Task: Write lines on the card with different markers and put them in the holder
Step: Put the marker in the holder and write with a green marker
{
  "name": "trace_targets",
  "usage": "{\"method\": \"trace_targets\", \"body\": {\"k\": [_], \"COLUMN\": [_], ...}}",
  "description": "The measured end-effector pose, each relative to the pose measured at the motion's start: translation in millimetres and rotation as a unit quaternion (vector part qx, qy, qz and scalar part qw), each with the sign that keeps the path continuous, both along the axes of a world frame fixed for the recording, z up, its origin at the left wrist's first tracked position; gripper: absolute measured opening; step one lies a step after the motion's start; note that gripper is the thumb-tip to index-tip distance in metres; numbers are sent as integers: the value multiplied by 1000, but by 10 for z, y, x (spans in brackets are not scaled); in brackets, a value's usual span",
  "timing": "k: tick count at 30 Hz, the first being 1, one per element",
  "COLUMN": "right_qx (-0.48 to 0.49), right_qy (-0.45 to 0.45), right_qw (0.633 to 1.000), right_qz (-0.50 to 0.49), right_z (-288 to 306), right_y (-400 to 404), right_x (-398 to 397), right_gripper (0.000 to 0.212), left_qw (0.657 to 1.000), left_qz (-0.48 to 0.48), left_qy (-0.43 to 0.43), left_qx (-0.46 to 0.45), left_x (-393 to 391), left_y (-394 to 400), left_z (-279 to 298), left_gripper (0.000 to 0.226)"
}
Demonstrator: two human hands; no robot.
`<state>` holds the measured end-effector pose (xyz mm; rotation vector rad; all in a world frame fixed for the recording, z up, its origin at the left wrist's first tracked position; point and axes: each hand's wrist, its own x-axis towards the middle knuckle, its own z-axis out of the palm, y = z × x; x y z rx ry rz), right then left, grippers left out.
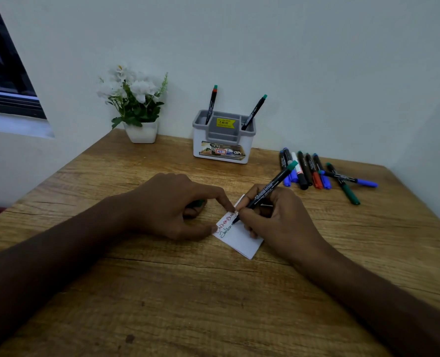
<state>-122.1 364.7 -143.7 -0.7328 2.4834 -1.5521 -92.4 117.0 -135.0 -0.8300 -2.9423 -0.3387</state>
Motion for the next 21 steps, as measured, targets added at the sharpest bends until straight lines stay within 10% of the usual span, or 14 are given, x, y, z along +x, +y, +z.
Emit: {"method": "trace_targets", "body": {"k": [21], "right_qx": [-9], "right_qy": [-38], "right_qw": [999], "right_qz": [-22], "right_z": [30], "right_y": [3], "right_x": [3], "right_gripper": [5], "left_qw": [1000], "left_qz": [3], "left_qy": [-11], "left_qx": [2], "left_x": [-6], "left_y": [-1], "left_z": [16], "left_gripper": [51]}}
